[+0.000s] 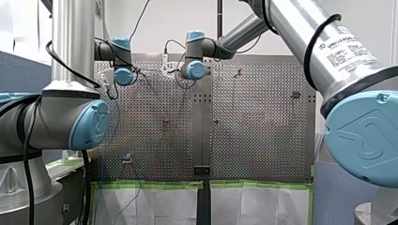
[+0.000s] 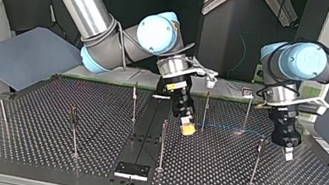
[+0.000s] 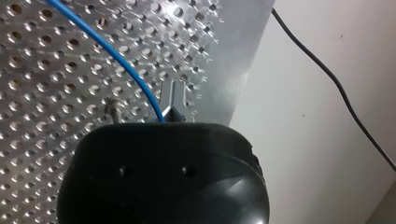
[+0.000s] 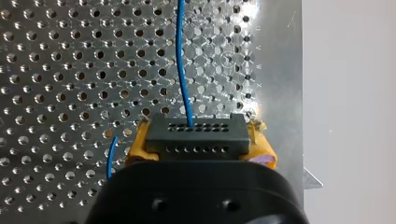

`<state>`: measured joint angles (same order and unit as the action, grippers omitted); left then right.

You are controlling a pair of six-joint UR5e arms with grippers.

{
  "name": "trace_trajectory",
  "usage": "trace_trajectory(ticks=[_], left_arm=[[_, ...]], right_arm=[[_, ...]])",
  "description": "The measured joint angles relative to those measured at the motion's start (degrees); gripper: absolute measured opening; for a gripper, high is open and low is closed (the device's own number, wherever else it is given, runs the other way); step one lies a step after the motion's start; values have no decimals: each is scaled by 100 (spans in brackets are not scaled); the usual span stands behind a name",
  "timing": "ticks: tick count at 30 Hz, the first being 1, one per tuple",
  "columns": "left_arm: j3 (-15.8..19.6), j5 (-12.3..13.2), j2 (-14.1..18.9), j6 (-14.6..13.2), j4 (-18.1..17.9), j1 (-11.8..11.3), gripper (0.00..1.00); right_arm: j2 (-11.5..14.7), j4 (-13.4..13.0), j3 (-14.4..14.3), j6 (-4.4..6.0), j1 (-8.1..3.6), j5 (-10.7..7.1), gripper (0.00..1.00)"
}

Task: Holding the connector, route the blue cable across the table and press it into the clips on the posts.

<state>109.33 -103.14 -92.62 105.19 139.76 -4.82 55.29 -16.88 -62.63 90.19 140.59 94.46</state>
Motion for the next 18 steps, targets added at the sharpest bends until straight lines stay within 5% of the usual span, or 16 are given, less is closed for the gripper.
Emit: trace_trajectory(ticks=[18], left_arm=[[-306, 601, -695, 298, -327, -277, 0]], right_arm=[[-18, 1, 170, 0, -59, 22, 0]])
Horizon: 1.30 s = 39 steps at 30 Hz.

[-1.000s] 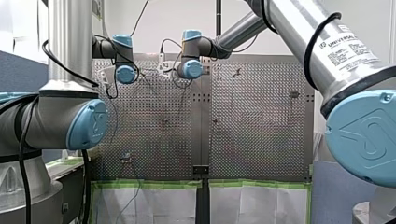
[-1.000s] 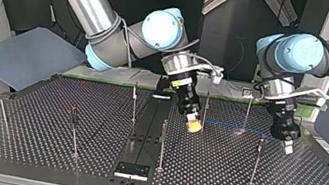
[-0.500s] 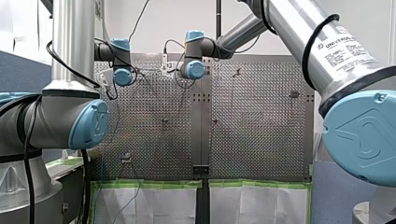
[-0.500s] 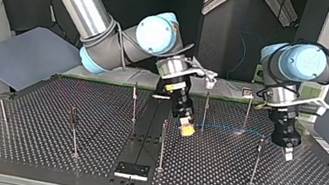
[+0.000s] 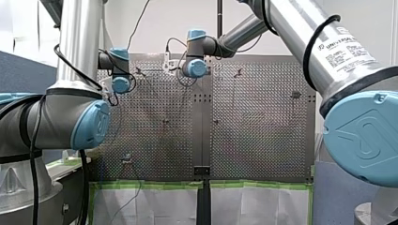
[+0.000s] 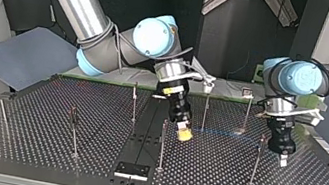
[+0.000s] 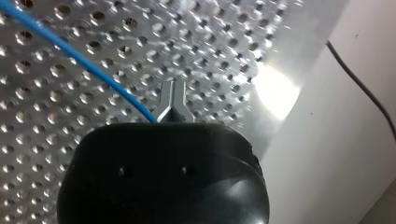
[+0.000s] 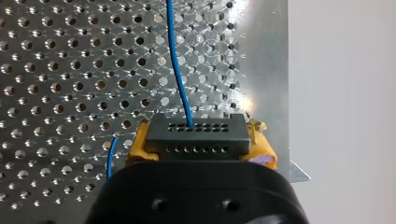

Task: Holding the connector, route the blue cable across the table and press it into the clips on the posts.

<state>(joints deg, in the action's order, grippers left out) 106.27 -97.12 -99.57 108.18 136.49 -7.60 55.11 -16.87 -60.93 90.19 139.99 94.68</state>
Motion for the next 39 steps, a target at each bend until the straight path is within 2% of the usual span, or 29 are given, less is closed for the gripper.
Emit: trace_trajectory(ticks=[5, 11, 12, 13, 15, 16, 17, 18, 19, 20, 26, 32, 39], left_arm=[[-80, 63, -159, 101, -58, -83, 0], [-90, -105, -178, 205, 130, -155, 0], [-89, -135, -176, 258, 189, -161, 11], [-88, -152, -174, 304, 236, -164, 11], [-88, -172, -168, 414, 346, -165, 40], [-89, -175, -163, 464, 398, -162, 40], [-89, -177, -155, 514, 446, -159, 69], [-89, -178, -136, 578, 509, -152, 87], [-89, -179, -112, 626, 560, -145, 87], [-89, -181, -79, 671, 610, -138, 100], [-89, -186, 226, 812, 989, -113, 100], [-68, -130, 343, 807, 1355, -78, 100], [156, 215, 680, 908, 1773, -29, 100]], right_arm=[[-2, 6, 35, -1, -1, 5, 0], [-9, 12, 38, -2, -2, 33, 0], [-10, 16, 39, -2, -1, 38, 0], [-11, 22, 40, -2, 0, 45, 0], [-11, 32, 40, -3, 2, 51, 0], [-11, 41, 40, -3, 3, 54, 0], [-11, 46, 40, -4, 3, 56, 0], [-11, 51, 40, -4, 4, 57, 0], [-12, 59, 40, -4, 6, 59, 0], [-12, 66, 40, -4, 7, 62, 0], [-16, 130, 39, -1, 25, 139, 0], [-26, 166, 36, -3, 45, 164, 0], [-35, 198, 37, 0, 58, 166, 0]])
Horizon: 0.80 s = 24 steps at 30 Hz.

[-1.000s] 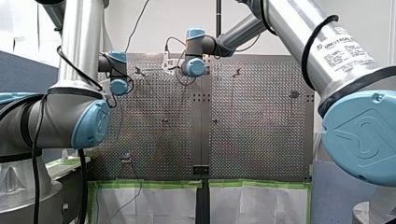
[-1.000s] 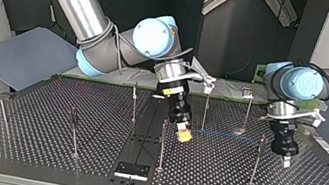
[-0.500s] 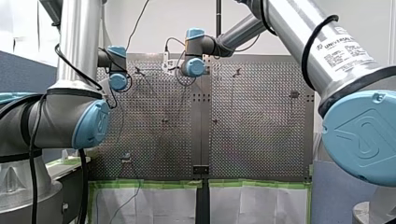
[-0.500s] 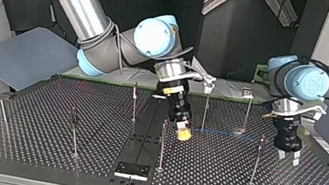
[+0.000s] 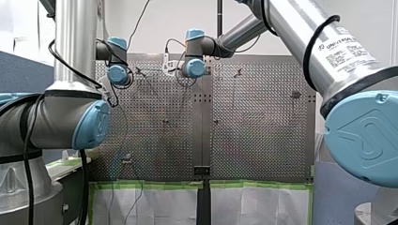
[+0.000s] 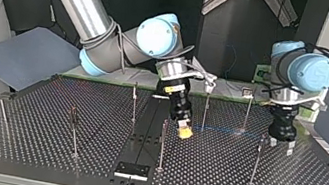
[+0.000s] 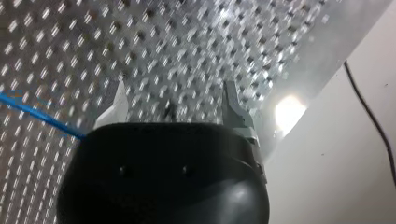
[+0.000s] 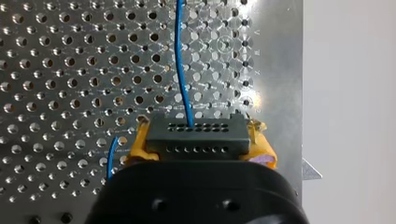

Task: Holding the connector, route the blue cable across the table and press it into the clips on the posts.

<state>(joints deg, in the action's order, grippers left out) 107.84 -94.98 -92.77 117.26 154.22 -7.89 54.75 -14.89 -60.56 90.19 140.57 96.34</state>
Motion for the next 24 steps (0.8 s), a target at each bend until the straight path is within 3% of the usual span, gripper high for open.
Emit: trace_trajectory(ticks=[9, 17, 24], left_arm=[[338, 499, 465, 111, 542, 10, 100], [438, 604, 843, 96, 978, 29, 100], [442, 727, 1247, -145, 1179, 91, 100]], right_arm=[[-9, 37, 1, 0, 26, 61, 0], [-19, 89, 1, 0, 28, 170, 0], [-27, 111, 2, 0, 27, 208, 0]])
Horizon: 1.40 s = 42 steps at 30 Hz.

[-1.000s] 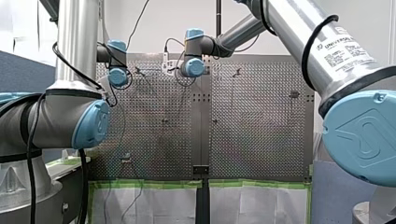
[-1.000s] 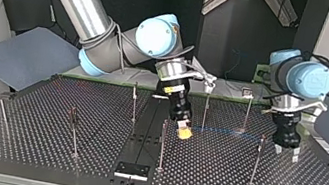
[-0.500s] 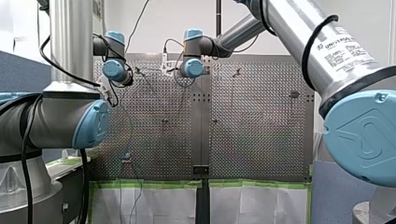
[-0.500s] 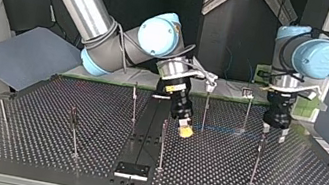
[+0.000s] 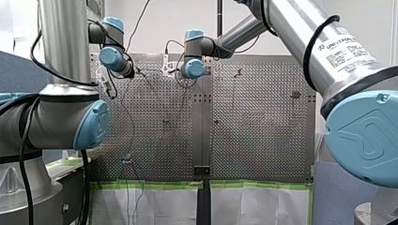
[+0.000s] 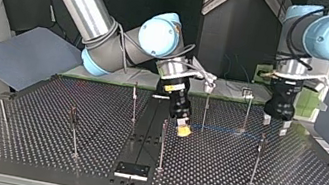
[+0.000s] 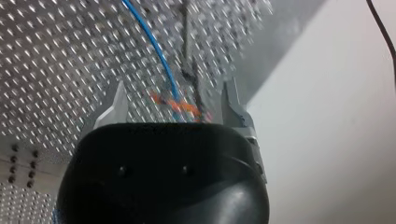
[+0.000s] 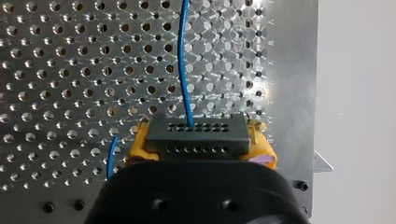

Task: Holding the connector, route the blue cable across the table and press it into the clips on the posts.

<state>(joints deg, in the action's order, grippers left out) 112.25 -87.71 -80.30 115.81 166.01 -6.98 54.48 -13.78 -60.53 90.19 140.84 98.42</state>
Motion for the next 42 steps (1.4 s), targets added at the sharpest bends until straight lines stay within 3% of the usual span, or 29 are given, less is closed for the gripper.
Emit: trace_trajectory(ticks=[6, 13, 21, 28, 42], left_arm=[[0, 196, 157, -256, 71, 126, 100], [-5, 308, 74, -620, 92, 297, 100], [-118, 325, -98, -996, -208, 429, 100], [-335, 326, -190, -1048, -298, 484, 100], [-730, 199, -817, -1110, -569, 560, 100]], right_arm=[[-2, 6, 1, 0, 0, 2, 0], [-9, 6, 1, -6, -1, 2, 0], [-11, 6, 1, -8, -7, 2, 0], [-11, 6, 1, -8, -8, 2, 0], [-12, 6, 1, -8, -10, 2, 0]])
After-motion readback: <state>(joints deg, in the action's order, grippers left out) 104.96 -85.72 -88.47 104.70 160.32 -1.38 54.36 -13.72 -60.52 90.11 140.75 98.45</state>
